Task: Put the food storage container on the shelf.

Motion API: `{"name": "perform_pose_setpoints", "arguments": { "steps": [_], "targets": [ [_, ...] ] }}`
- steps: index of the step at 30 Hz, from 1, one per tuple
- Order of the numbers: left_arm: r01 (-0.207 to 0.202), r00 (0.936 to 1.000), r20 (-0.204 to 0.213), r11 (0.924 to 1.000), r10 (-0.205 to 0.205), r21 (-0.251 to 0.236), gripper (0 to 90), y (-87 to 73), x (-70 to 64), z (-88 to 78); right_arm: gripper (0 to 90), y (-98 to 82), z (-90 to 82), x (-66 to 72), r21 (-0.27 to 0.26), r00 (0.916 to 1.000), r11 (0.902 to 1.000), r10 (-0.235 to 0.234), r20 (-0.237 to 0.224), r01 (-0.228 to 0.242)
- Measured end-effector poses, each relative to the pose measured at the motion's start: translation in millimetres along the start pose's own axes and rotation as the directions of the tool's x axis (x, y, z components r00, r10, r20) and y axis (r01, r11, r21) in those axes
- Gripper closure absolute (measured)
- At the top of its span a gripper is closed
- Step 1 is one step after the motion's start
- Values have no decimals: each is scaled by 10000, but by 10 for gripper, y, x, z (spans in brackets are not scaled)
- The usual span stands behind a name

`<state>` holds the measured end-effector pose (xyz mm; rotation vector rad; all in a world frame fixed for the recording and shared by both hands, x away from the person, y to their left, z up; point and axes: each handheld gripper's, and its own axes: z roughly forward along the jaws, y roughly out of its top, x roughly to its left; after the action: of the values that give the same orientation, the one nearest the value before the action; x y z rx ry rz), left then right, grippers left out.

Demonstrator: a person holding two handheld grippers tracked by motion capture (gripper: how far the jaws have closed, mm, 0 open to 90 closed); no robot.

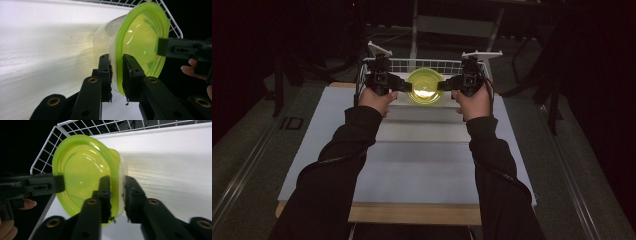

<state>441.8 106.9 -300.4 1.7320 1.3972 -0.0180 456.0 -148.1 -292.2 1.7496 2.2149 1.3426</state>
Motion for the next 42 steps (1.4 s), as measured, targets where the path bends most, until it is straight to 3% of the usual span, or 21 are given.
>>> {"name": "perform_pose_setpoints", "arguments": {
  "steps": [3,6,15,18,24,30,37,40,42],
  "targets": [
    [-65,10000,46,10000,65,-51,726,12,-35,41,662,26,20,-44,-22,10000,10000,55,-4,-55],
    [-10,10000,-82,9999,9,-124,685,27,-19,73,655,29,34,-52,-44,9999,10000,62,133,-61],
    [-109,9992,-402,9987,89,-501,568,69,56,106,612,25,81,-5,14,9998,9999,160,-141,-160],
    [-136,9990,-431,9980,109,-613,549,72,48,87,572,24,76,13,-16,9998,10000,51,-181,-51],
    [-253,9992,-339,9966,227,-782,548,53,22,-10,524,23,-9,53,-337,9985,9981,-518,201,525],
    [-328,9994,-164,9971,317,-684,548,-83,20,-74,496,-73,-106,23,-312,9981,9976,-616,102,619],
    [-687,9970,274,9927,717,-990,548,-269,41,-233,499,-270,-75,17,-253,9968,9966,-786,-146,783],
    [-753,9960,409,9924,796,-976,548,-390,79,-267,531,-370,-3,40,-190,9950,9954,-949,-313,943],
    [-943,9935,539,9907,999,-981,546,-487,103,-276,599,-435,33,70,-439,9918,9909,-1275,-105,1269]
  ]
}}
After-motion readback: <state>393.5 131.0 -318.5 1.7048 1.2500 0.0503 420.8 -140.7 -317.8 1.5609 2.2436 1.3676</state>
